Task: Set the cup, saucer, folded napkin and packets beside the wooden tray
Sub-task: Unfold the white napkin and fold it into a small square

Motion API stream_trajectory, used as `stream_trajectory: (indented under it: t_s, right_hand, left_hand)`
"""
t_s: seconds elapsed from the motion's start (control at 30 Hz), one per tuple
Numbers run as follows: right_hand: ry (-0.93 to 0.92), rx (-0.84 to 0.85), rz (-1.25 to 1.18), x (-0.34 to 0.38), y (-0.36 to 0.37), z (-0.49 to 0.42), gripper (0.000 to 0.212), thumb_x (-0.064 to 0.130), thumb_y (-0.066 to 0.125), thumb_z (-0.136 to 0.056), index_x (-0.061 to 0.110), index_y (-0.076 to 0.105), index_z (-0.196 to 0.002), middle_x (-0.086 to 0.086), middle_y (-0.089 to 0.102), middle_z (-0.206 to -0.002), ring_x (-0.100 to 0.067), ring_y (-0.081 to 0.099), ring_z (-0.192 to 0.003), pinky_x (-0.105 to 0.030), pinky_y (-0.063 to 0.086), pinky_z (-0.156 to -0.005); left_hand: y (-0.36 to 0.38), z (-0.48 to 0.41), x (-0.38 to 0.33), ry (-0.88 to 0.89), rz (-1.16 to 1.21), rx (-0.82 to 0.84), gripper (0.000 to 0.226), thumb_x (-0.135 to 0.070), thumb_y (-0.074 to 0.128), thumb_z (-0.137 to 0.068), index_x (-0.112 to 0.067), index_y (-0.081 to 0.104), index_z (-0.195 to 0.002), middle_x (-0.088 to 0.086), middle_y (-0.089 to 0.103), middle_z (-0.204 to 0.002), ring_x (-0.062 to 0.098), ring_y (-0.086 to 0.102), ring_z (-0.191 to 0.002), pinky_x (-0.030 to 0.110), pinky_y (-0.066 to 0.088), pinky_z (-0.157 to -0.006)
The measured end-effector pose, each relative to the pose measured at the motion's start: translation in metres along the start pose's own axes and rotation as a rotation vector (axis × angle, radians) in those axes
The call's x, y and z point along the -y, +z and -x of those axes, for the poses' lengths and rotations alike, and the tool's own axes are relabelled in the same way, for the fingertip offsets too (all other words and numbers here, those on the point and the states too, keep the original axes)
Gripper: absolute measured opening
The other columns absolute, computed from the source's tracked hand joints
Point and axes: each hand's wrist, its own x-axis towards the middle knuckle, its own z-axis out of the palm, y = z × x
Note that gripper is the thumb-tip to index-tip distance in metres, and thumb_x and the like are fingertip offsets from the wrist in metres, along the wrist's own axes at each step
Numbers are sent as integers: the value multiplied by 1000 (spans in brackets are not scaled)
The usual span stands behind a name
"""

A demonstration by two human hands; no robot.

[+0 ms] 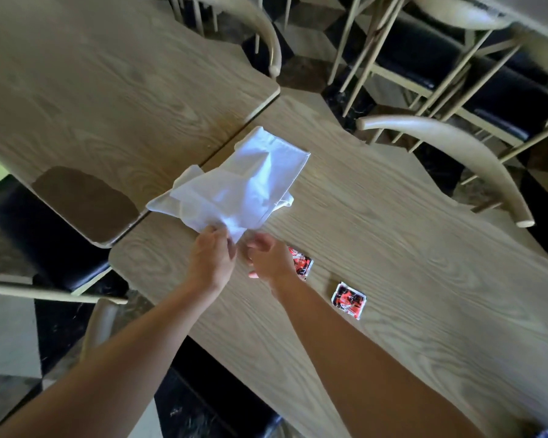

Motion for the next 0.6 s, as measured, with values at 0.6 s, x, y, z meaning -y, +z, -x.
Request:
stream_trajectory:
  t_s: [0.6]
  right_hand:
    - [-580, -163, 480, 65, -73, 102, 21, 29, 60, -94, 15, 76, -91, -12, 61, -92, -33, 61, -85, -35, 49, -71]
  left_hand:
    - [-116, 61, -89, 451, -39, 10, 16, -3, 52, -81, -6, 54, -96, 13, 63, -91, 33, 60, -87, 42, 49, -65]
